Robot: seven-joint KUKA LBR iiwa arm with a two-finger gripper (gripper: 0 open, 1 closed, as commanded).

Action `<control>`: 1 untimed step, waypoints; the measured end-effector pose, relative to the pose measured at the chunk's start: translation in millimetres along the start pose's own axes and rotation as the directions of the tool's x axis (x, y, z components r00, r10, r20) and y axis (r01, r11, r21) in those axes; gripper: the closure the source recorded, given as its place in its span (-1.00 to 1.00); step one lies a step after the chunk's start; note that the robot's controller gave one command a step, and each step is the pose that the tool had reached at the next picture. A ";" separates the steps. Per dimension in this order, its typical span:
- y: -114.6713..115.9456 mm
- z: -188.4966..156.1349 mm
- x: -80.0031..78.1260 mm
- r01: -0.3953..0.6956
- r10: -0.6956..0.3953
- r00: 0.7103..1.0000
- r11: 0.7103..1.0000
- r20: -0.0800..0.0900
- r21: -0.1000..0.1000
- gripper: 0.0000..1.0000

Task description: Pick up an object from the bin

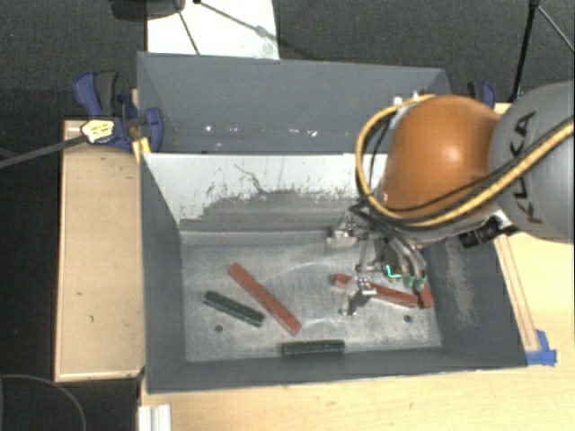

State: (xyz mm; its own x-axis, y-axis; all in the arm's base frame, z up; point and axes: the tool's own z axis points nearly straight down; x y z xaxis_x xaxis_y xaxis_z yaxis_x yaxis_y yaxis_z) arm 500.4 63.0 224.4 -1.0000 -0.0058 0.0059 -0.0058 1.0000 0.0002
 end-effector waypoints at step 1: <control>-0.3 -4.2 -1.6 -0.003 0.003 1.000 1.000 0.008 -0.001 -1.00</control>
Offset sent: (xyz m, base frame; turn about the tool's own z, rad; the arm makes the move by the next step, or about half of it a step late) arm 0.0403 -0.0620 -0.1140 -0.0060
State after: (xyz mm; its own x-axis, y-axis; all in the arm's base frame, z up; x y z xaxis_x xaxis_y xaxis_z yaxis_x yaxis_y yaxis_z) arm 502.0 62.7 228.6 -1.0000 -0.0033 -0.0025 -0.0033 1.0000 0.0011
